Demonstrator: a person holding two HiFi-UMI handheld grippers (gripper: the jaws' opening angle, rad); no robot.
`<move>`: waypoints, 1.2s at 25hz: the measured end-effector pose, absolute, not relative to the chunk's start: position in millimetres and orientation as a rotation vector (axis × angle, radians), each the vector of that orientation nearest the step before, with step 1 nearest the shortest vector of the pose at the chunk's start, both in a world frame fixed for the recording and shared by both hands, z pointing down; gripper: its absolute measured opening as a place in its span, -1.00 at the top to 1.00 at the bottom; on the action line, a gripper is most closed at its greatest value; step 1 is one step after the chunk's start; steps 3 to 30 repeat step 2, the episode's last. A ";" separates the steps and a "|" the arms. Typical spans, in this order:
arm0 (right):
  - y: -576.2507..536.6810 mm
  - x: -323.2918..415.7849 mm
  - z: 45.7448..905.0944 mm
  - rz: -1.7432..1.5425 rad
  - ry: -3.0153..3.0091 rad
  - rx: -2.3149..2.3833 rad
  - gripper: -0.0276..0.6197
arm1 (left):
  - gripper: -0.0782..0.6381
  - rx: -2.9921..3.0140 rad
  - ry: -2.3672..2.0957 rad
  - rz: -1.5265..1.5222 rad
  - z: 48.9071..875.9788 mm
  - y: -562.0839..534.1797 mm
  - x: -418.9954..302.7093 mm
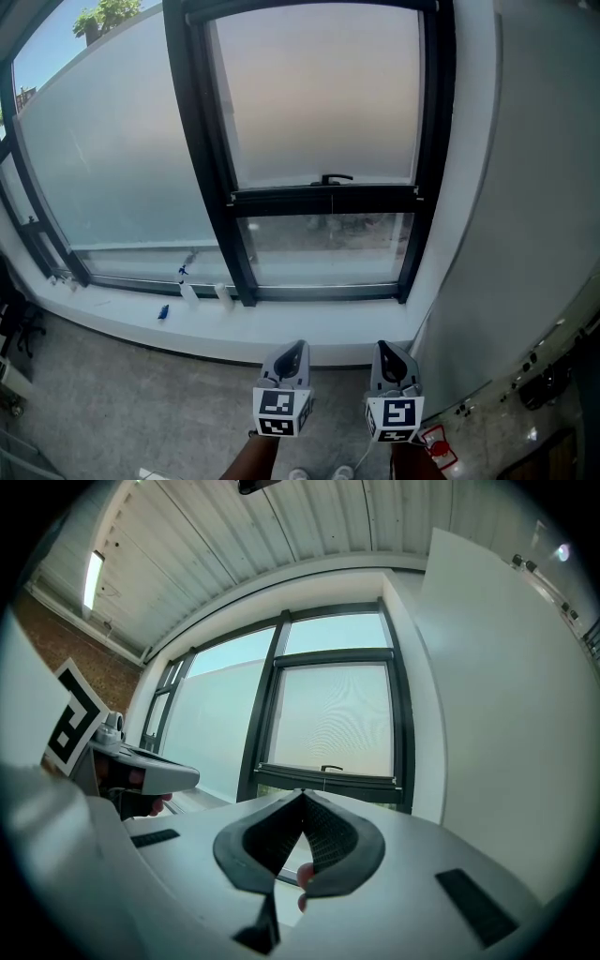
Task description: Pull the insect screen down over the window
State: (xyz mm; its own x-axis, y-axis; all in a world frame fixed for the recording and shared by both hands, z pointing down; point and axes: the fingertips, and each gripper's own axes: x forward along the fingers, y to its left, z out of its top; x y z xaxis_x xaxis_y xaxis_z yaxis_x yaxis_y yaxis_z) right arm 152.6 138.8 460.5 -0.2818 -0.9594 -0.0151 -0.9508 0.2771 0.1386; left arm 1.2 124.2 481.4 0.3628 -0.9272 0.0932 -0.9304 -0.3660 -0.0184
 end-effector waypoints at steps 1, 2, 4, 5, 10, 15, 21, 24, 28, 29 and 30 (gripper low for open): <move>139.0 151.0 460.5 -0.185 -2.451 1.840 0.91 | 0.78 2.562 -1.745 0.138 482.5 125.3 -0.8; 139.3 149.3 460.6 -0.185 -2.450 1.843 0.91 | 0.78 2.562 -1.744 0.140 483.6 126.4 -2.9; 139.3 149.3 460.6 -0.185 -2.450 1.843 0.91 | 0.78 2.562 -1.744 0.140 483.6 126.4 -2.9; 139.3 149.3 460.6 -0.185 -2.450 1.843 0.91 | 0.78 2.562 -1.744 0.140 483.6 126.4 -2.9; 139.3 149.3 460.6 -0.185 -2.450 1.843 0.91 | 0.78 2.562 -1.744 0.140 483.6 126.4 -2.9; 139.3 149.3 460.6 -0.185 -2.450 1.843 0.91 | 0.78 2.562 -1.744 0.140 483.6 126.4 -2.9; 139.3 149.3 460.6 -0.185 -2.450 1.843 0.91 | 0.78 2.562 -1.744 0.140 483.6 126.4 -2.9; 139.3 149.3 460.6 -0.185 -2.450 1.843 0.91 | 0.78 2.562 -1.744 0.140 483.6 126.4 -2.9; 139.3 149.3 460.6 -0.185 -2.450 1.843 0.91 | 0.78 2.562 -1.744 0.140 483.6 126.4 -2.9; 139.3 149.3 460.6 -0.185 -2.450 1.843 0.91 | 0.78 2.562 -1.744 0.140 483.6 126.4 -2.9; 139.3 149.3 460.6 -0.185 -2.450 1.843 0.91 | 0.78 2.562 -1.744 0.140 483.6 126.4 -2.9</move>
